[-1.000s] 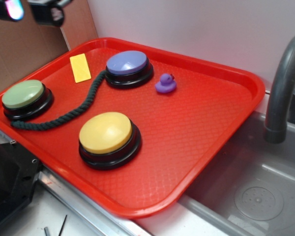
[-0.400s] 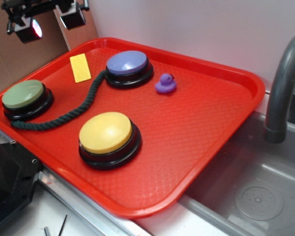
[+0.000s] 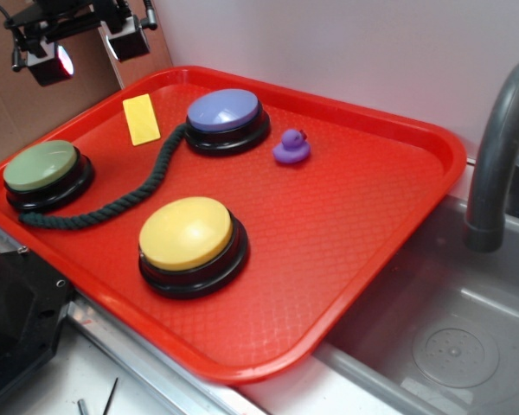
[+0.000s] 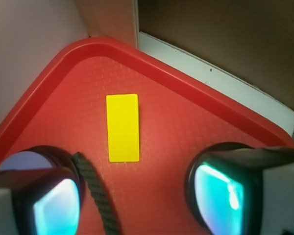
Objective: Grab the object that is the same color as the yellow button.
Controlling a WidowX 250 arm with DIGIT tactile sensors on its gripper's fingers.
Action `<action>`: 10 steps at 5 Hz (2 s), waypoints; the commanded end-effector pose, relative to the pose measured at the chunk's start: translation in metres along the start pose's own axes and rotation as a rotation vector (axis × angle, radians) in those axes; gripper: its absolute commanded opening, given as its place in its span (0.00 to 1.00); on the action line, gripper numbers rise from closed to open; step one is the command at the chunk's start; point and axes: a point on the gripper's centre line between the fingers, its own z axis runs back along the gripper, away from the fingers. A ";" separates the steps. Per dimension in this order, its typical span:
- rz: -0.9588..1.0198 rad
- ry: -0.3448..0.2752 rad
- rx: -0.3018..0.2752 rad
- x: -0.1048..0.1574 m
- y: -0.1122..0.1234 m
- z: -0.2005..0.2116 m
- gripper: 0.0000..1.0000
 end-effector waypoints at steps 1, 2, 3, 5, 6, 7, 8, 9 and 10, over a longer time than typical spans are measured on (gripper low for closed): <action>-0.082 -0.040 -0.058 0.019 -0.006 -0.015 1.00; -0.109 -0.003 -0.095 0.024 -0.009 -0.046 1.00; -0.103 -0.019 -0.070 0.030 -0.010 -0.060 1.00; -0.021 0.027 -0.001 0.047 -0.003 -0.081 1.00; -0.005 0.043 0.049 0.045 -0.004 -0.091 1.00; 0.014 0.048 0.065 0.038 0.000 -0.094 1.00; 0.015 0.040 0.077 0.025 0.006 -0.094 1.00; 0.017 0.037 0.096 0.019 0.007 -0.101 0.00; 0.012 0.041 0.087 0.016 0.007 -0.102 0.00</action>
